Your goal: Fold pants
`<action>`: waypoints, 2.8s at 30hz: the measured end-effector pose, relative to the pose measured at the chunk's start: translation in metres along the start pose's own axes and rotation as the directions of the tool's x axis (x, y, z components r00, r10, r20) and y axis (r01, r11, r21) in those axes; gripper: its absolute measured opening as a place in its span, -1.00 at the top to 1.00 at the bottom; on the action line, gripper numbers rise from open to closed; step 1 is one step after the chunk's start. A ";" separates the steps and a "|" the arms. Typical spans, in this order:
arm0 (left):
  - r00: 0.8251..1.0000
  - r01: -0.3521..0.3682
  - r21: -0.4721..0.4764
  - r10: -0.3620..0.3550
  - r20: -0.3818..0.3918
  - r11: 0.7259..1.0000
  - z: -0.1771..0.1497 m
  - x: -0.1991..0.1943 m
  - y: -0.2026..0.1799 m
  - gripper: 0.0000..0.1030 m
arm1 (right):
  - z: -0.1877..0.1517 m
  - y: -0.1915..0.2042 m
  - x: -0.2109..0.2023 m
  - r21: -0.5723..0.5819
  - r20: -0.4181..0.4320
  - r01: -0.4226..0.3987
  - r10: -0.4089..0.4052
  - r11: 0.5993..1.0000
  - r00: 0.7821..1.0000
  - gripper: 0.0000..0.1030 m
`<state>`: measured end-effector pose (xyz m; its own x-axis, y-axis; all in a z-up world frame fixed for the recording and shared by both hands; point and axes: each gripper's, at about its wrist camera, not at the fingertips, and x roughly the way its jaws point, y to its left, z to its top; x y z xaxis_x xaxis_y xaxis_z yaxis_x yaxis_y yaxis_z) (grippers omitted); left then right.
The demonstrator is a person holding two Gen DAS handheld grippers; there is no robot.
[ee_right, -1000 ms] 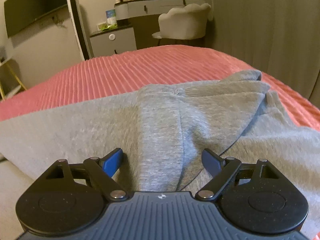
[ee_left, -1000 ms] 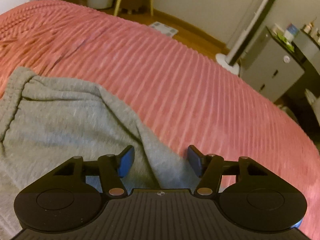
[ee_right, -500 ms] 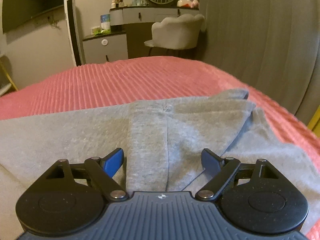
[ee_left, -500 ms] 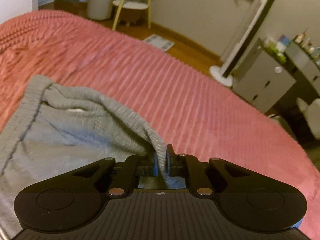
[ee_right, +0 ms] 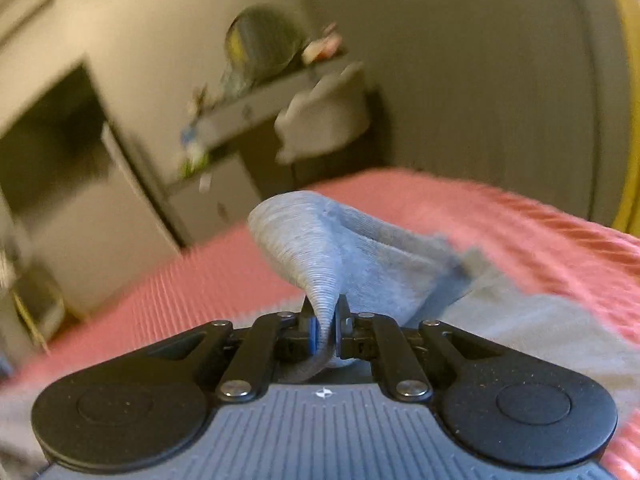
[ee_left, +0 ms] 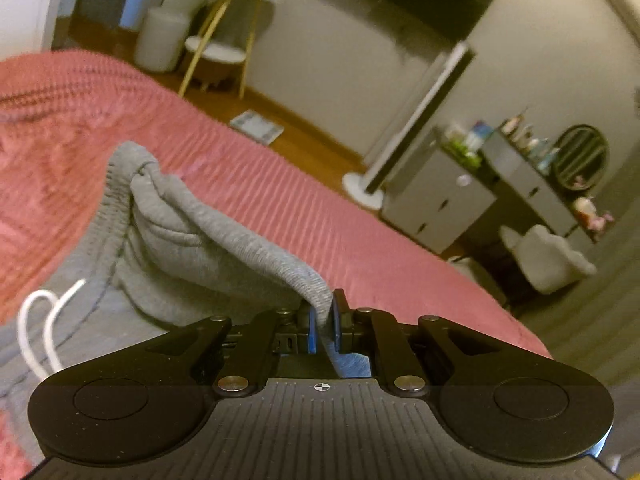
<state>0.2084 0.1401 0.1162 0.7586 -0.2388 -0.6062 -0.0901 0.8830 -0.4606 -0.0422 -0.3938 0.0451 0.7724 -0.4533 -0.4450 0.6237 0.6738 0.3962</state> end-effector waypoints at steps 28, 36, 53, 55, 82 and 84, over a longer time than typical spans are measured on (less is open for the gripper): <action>0.948 -0.316 -0.124 0.307 -0.086 0.941 -0.103 0.003 0.131 0.46 | -0.061 -0.080 -0.003 -0.032 -0.218 0.191 -0.194 0.981 0.957 -0.67; 0.954 -0.298 -0.135 0.297 -0.029 0.945 -0.103 -0.024 0.129 0.81 | -0.065 -0.071 -0.002 -0.094 -0.203 0.212 -0.228 0.973 0.952 -0.68; 0.800 -0.596 -0.049 0.598 0.055 0.802 -0.103 -0.069 0.119 -0.24 | -0.068 -0.063 0.001 -0.178 -0.208 0.216 -0.251 0.960 0.945 -0.68; 0.796 -0.601 -0.035 0.602 0.070 0.799 -0.099 -0.068 0.116 -0.29 | -0.068 -0.062 0.002 -0.174 -0.207 0.221 -0.255 0.960 0.944 -0.68; 0.767 -0.625 0.254 0.641 0.025 0.738 -0.110 0.006 0.084 0.48 | -0.075 -0.059 0.003 -0.219 -0.175 0.236 -0.276 0.947 0.945 -0.68; 0.756 -0.635 0.277 0.653 0.036 0.721 -0.112 0.008 0.081 0.51 | -0.075 -0.059 0.002 -0.220 -0.171 0.235 -0.275 0.947 0.946 -0.68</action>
<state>0.1344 0.1643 0.0013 0.5381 0.4105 -0.7362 -0.3685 0.9001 0.2326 -0.0863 -0.3906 -0.0398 0.5389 -0.5139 -0.6675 0.7456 0.6597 0.0941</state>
